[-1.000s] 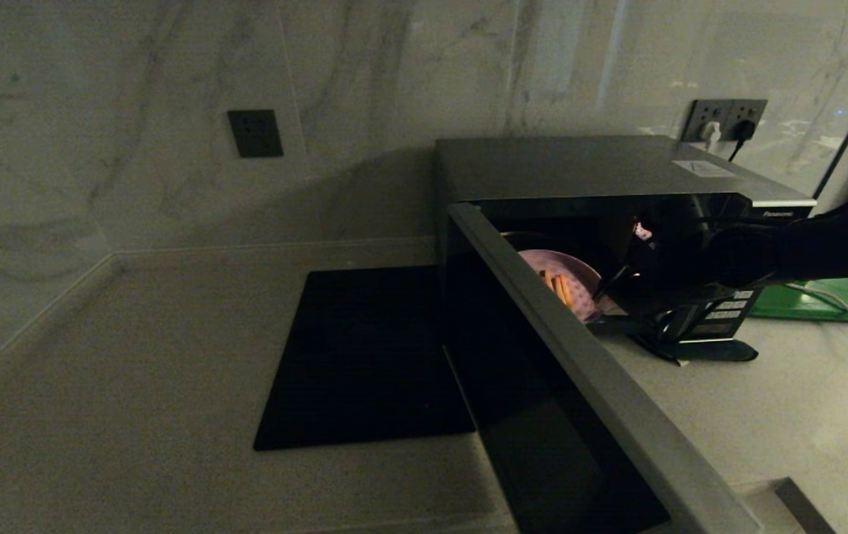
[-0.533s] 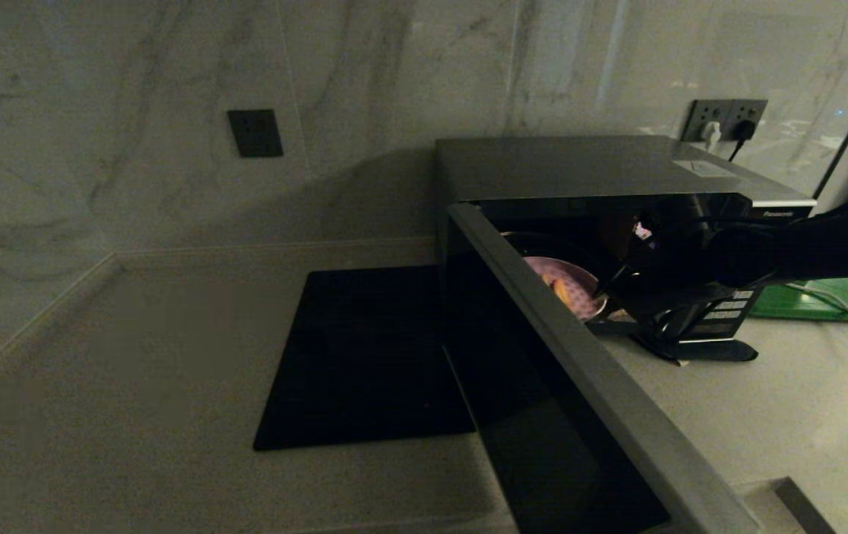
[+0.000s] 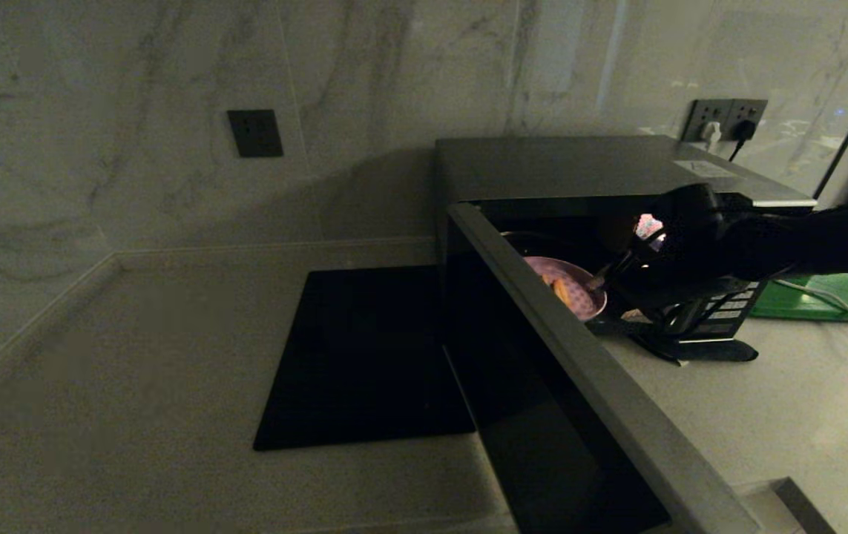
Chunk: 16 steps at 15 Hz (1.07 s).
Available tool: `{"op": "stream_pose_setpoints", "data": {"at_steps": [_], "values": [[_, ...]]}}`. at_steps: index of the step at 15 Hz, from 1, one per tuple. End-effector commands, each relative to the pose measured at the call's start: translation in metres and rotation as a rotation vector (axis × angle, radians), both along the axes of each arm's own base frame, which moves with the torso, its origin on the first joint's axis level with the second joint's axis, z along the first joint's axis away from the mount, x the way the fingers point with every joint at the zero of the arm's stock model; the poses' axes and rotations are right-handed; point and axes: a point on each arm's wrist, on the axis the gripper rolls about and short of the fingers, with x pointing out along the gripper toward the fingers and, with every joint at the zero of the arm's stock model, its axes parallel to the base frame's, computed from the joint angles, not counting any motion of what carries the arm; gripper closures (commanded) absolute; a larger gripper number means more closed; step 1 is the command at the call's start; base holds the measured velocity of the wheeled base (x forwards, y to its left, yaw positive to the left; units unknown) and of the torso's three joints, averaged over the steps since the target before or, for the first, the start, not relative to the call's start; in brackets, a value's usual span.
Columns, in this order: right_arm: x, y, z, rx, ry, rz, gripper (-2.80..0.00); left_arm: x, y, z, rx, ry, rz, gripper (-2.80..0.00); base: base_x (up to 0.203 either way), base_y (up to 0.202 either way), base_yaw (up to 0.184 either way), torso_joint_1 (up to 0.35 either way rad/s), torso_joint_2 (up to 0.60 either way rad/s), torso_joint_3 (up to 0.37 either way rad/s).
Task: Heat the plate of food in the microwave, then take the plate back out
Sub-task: Close the microwave oven
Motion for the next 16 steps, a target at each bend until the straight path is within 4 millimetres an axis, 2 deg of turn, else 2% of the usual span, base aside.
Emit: {"op": "stream_pose_setpoints", "data": {"at_steps": [1, 5, 7, 8, 11, 16], "values": [[-0.031, -0.003, 0.027, 0.005, -0.032, -0.008, -2.80, 0.000, 0.000, 0.000, 0.000, -0.001, 0.000, 0.00, 0.000, 0.000, 0.000, 0.000, 0.00, 0.000], [-0.094, -0.011, 0.065, -0.032, -0.097, -0.034, -2.80, 0.000, 0.000, 0.000, 0.000, -0.001, 0.002, 0.00, 0.000, 0.000, 0.000, 0.000, 0.00, 0.000], [-0.129, -0.016, 0.072, -0.090, -0.108, -0.046, -2.80, 0.000, 0.000, 0.000, 0.000, -0.001, 0.000, 0.00, 0.000, 0.000, 0.000, 0.000, 0.00, 0.000], [-0.149, -0.019, 0.072, -0.127, -0.111, -0.052, 0.00, 0.000, 0.000, 0.000, -0.001, -0.001, 0.002, 0.00, 0.000, 0.000, 0.000, 0.000, 0.00, 0.000], [-0.202, -0.028, 0.077, -0.260, -0.146, -0.061, 0.00, 0.000, 0.000, 0.000, 0.000, -0.001, 0.002, 0.00, 0.000, 0.000, 0.000, 0.000, 0.00, 0.000], [-0.281, -0.035, 0.105, -0.512, -0.258, -0.018, 0.00, 0.000, 0.000, 0.000, -0.001, -0.001, 0.000, 0.00, 0.000, 0.000, 0.000, 0.000, 0.00, 0.000]]}}
